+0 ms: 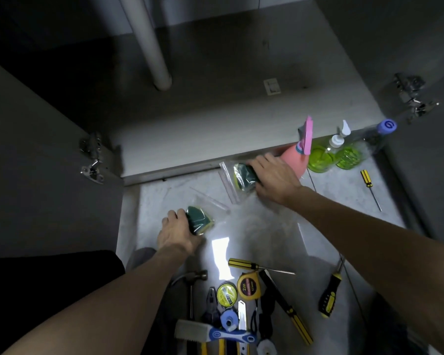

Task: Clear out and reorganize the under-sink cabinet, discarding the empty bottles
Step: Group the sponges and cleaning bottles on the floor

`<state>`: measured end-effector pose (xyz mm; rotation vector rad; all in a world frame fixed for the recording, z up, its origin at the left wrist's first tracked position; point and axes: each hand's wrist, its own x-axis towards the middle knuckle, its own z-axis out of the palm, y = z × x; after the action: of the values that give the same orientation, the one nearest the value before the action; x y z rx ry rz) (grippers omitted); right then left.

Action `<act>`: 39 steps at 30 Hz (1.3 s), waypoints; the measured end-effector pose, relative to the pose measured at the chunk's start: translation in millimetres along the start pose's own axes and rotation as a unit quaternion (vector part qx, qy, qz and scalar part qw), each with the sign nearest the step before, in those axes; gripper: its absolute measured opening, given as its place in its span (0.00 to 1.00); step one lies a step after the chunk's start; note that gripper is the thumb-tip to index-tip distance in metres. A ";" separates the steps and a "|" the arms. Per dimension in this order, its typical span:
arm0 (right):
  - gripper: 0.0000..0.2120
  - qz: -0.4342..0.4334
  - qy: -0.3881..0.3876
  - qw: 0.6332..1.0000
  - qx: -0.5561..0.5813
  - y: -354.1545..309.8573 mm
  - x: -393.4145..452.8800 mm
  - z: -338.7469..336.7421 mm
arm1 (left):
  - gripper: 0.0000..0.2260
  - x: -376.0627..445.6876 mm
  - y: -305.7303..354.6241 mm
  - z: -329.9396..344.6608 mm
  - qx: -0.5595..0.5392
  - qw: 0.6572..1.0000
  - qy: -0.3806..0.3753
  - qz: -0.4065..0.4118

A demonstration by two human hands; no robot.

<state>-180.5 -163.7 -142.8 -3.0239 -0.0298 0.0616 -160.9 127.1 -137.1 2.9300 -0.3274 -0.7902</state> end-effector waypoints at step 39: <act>0.36 -0.093 -0.103 0.987 0.078 -75.5 -94.9 20.4 | 0.13 -107.4 -23.6 62.5 -0.059 0.994 -0.069 -0.064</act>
<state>-277.5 -88.4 -150.4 -2.8306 -0.3102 0.3429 -278.7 172.7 -142.0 2.8147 -0.0994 -0.9948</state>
